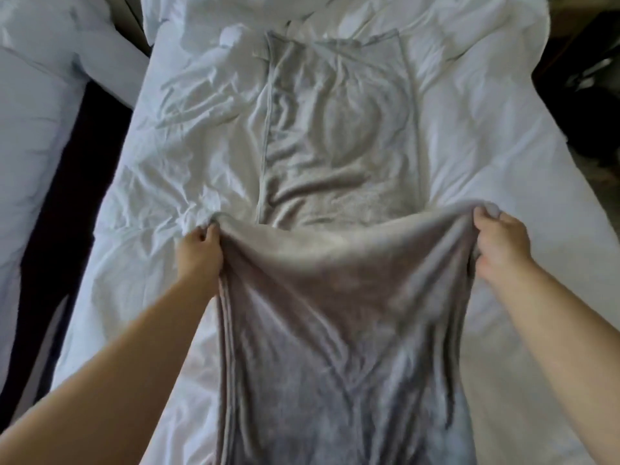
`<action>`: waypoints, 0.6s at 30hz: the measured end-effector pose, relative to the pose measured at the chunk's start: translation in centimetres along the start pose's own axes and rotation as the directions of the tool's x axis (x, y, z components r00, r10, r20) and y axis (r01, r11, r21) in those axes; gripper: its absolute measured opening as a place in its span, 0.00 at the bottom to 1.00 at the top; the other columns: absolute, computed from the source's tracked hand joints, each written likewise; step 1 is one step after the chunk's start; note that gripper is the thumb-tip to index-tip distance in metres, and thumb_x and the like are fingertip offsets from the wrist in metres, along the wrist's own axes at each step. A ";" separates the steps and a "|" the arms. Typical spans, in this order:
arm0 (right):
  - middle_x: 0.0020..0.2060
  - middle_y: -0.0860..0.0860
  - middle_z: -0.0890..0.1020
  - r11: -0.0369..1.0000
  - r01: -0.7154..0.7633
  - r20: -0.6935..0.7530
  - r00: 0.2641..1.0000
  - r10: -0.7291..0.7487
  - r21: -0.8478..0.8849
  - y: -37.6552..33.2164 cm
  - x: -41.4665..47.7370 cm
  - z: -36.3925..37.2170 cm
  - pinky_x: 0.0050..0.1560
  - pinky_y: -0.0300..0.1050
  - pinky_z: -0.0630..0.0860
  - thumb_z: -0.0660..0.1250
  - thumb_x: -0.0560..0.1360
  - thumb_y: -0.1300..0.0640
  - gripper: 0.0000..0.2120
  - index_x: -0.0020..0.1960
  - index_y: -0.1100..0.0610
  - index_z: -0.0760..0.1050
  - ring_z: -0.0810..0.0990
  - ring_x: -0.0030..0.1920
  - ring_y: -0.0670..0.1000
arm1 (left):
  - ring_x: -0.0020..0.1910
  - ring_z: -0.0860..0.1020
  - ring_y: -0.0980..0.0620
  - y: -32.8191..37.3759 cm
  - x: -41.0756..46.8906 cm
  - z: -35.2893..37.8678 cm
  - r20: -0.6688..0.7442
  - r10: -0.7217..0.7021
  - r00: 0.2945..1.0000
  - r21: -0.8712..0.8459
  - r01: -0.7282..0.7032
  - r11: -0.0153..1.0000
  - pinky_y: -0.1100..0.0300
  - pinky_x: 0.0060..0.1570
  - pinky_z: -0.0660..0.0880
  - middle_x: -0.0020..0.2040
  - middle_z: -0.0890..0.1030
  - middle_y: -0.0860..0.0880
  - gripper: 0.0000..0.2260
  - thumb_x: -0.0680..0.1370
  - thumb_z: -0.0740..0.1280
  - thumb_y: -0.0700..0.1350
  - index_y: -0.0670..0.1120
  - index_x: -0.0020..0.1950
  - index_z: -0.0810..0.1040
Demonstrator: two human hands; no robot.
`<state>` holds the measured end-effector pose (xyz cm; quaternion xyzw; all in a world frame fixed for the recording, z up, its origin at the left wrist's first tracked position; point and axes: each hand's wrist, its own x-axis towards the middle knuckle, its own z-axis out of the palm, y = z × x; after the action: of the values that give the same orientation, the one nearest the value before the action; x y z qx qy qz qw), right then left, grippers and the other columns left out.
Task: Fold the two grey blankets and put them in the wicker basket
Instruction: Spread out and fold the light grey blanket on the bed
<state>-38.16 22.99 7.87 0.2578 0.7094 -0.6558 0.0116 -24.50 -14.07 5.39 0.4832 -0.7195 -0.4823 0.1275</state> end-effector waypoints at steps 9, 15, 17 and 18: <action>0.59 0.61 0.78 0.589 -0.048 0.177 0.931 0.318 -0.807 6.7 5.4 -1.4 0.57 0.47 0.72 0.68 0.74 0.43 0.29 0.63 0.65 0.73 0.76 0.61 0.60 | 0.52 0.77 0.40 -5.3 2.6 3.7 0.274 -0.344 0.898 0.354 0.238 0.905 0.52 0.52 0.73 0.55 0.78 0.39 0.37 0.71 0.70 0.62 0.37 0.70 0.68; 0.52 0.60 0.82 0.562 -0.309 -0.001 0.877 0.481 -0.768 19.2 -4.4 -10.9 0.51 0.50 0.76 0.70 0.73 0.52 0.19 0.59 0.62 0.77 0.80 0.48 0.57 | 0.39 0.79 0.42 -17.3 -7.2 2.5 0.296 -0.479 0.826 0.536 0.271 0.799 0.56 0.37 0.75 0.41 0.80 0.40 0.21 0.70 0.74 0.55 0.39 0.50 0.76; 0.47 0.59 0.84 0.640 -0.378 -0.058 0.885 0.462 -0.669 20.6 -6.9 -13.1 0.50 0.54 0.78 0.70 0.73 0.55 0.12 0.53 0.61 0.80 0.82 0.45 0.57 | 0.42 0.79 0.42 -19.0 -9.2 1.2 0.268 -0.431 0.861 0.623 0.186 0.760 0.53 0.42 0.76 0.43 0.80 0.42 0.18 0.71 0.72 0.56 0.43 0.48 0.74; 0.44 0.59 0.84 0.662 -0.430 -0.073 0.866 0.494 -0.614 20.8 -8.0 -13.9 0.51 0.56 0.79 0.70 0.73 0.55 0.09 0.49 0.60 0.81 0.82 0.44 0.58 | 0.40 0.78 0.43 -19.2 -9.9 0.6 0.274 -0.426 0.862 0.643 0.165 0.748 0.52 0.42 0.77 0.42 0.79 0.43 0.17 0.72 0.72 0.56 0.44 0.46 0.73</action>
<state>-18.81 33.34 -6.57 0.3782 0.7917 -0.3778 0.2958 -8.88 -6.91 -7.81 0.4978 -0.7564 -0.3331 -0.2629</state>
